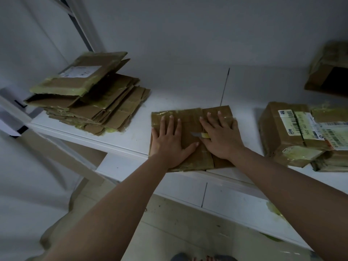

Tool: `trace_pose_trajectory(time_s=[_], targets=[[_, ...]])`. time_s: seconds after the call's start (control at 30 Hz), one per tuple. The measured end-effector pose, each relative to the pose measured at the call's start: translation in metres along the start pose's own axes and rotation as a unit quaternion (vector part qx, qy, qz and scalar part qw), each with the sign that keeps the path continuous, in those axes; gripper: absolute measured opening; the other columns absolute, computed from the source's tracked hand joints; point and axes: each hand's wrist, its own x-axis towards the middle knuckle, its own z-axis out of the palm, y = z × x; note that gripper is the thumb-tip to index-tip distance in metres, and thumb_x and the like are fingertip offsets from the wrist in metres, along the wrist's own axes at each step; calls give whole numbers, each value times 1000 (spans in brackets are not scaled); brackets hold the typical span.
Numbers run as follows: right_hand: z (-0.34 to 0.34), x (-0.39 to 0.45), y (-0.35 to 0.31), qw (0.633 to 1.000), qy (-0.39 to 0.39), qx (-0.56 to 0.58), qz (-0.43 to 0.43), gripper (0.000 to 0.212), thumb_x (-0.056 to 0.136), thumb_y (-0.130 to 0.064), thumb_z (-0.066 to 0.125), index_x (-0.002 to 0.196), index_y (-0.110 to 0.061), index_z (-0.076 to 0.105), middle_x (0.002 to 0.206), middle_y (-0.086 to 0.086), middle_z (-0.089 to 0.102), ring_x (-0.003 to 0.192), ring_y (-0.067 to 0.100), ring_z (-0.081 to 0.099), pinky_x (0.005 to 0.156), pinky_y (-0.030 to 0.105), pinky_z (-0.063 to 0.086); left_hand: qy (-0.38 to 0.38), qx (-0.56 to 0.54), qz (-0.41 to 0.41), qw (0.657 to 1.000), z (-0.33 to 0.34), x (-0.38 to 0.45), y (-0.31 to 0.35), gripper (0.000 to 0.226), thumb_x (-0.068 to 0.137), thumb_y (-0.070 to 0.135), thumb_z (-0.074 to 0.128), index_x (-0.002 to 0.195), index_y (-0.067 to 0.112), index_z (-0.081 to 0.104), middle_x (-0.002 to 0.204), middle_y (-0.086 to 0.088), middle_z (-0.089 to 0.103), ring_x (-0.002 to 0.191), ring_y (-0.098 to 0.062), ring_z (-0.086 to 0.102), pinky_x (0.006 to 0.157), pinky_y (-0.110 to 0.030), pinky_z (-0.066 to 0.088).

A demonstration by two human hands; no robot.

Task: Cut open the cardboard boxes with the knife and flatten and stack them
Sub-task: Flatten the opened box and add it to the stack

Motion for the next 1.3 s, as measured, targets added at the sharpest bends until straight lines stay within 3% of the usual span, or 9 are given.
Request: trace_pose_trajectory(time_s=[0.5, 0.63, 0.77, 0.83, 0.9, 0.97, 1.03, 1.17, 1.3], targets=[[1, 0, 0, 1000, 22, 9, -1, 65, 95, -53, 26, 152, -31, 2, 160, -2, -3, 146, 26, -9, 113, 59, -1, 25, -29, 3, 999, 2, 4, -1, 96, 79, 80, 13, 155, 21, 2, 162, 2, -1, 149, -25, -8, 118, -57, 5], [-3, 0, -1, 1000, -2, 25, -2, 66, 94, -57, 27, 151, -33, 5, 160, -3, -3, 146, 26, -10, 113, 59, -1, -19, -13, 3, 1000, -1, 4, 0, 93, 83, 78, 13, 154, 22, -6, 162, 1, -10, 148, -26, -13, 117, -58, 5], [-29, 8, 10, 982, -102, 156, 3, 58, 97, -57, 23, 151, -33, 17, 160, -4, 1, 147, 25, -8, 114, 54, -2, -100, -54, 5, 994, -23, 9, -5, 99, 82, 80, 29, 154, 23, -7, 161, 0, -13, 147, -27, -15, 117, -58, 2], [-46, 5, 16, 961, -52, 270, 20, 50, 101, -46, 27, 144, -23, 37, 155, 5, 27, 144, 29, 19, 114, 45, 19, -88, -54, 4, 995, -31, 6, -6, 104, 79, 82, 34, 155, 21, -2, 162, -2, -8, 147, -29, -13, 117, -57, 3], [-54, -3, 21, 946, 57, 316, 45, 39, 103, -35, 33, 126, -13, 55, 128, 14, 56, 120, 33, 49, 92, 35, 39, -22, -42, -6, 999, -34, -2, -3, 104, 78, 83, 35, 155, 19, 6, 162, -3, 0, 148, -29, -7, 118, -56, 7], [-53, -13, 25, 944, 98, 310, 58, 32, 102, -30, 36, 111, -9, 59, 109, 16, 61, 103, 34, 55, 78, 32, 40, 33, -48, -21, 998, -38, -9, 1, 99, 79, 81, 34, 153, 19, 15, 162, -5, 8, 148, -29, 0, 117, -57, 9], [-48, -19, 27, 947, 106, 295, 64, 29, 102, -27, 37, 104, -7, 57, 104, 17, 60, 100, 34, 55, 76, 32, 39, 58, -66, -39, 995, -45, -14, 1, 92, 81, 79, 33, 150, 19, 23, 159, -6, 17, 148, -28, 9, 114, -59, 12], [-45, -24, 29, 950, 119, 267, 109, 35, 101, -30, 36, 116, -3, 52, 111, 21, 58, 104, 37, 53, 80, 36, 41, 67, -104, -95, 988, -54, -21, -8, 95, 74, 86, 32, 141, 19, 35, 147, -9, 37, 136, -33, 34, 106, -59, 32], [-37, -29, 31, 957, 48, 236, 159, 40, 100, -38, 32, 115, -4, 47, 116, 21, 55, 110, 40, 50, 91, 43, 44, 34, -167, -175, 970, -57, -32, -11, 107, 62, 94, 33, 141, 21, 35, 131, -9, 48, 116, -33, 52, 92, -53, 48]])
